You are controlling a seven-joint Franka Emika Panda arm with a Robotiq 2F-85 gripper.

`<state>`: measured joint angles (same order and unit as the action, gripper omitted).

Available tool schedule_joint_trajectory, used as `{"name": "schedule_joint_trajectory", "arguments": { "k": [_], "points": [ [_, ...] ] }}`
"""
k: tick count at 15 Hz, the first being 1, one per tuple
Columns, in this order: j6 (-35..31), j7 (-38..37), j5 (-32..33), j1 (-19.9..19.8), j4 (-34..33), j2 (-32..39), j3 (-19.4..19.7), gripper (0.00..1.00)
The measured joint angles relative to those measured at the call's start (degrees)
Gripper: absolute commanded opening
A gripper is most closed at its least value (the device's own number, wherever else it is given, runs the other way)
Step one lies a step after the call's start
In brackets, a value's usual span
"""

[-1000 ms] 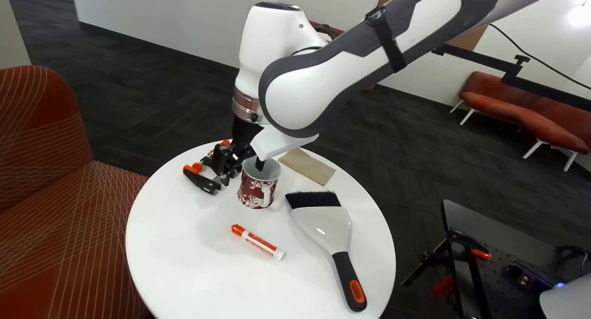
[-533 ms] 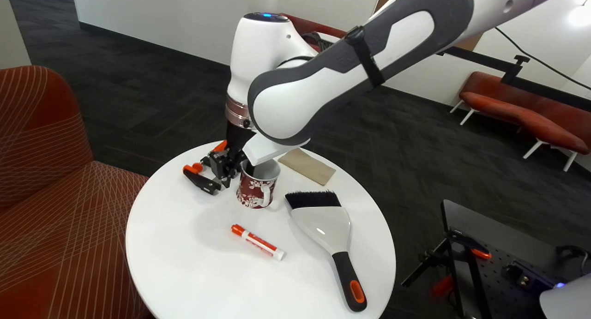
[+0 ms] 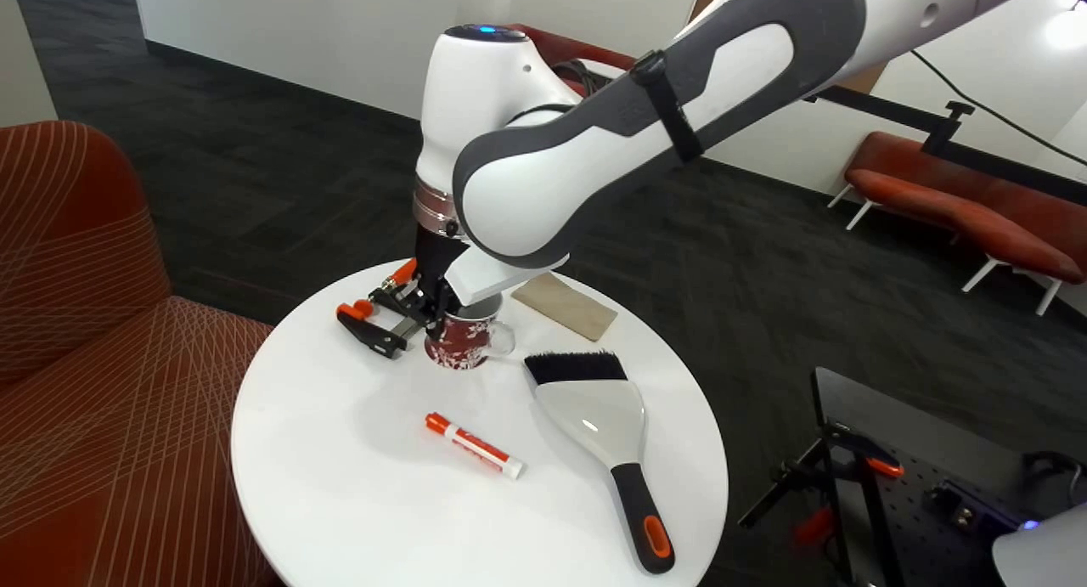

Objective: Move the mug cup to the left

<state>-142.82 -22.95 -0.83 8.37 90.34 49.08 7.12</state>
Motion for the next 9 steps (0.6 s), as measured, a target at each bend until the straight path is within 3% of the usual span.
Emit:
{"name": "schedule_joint_trajectory", "arguments": {
  "k": [9],
  "points": [
    [-0.52,-1.32,0.0,1.17,2.16,-3.45,0.29,0.06]
  ]
}}
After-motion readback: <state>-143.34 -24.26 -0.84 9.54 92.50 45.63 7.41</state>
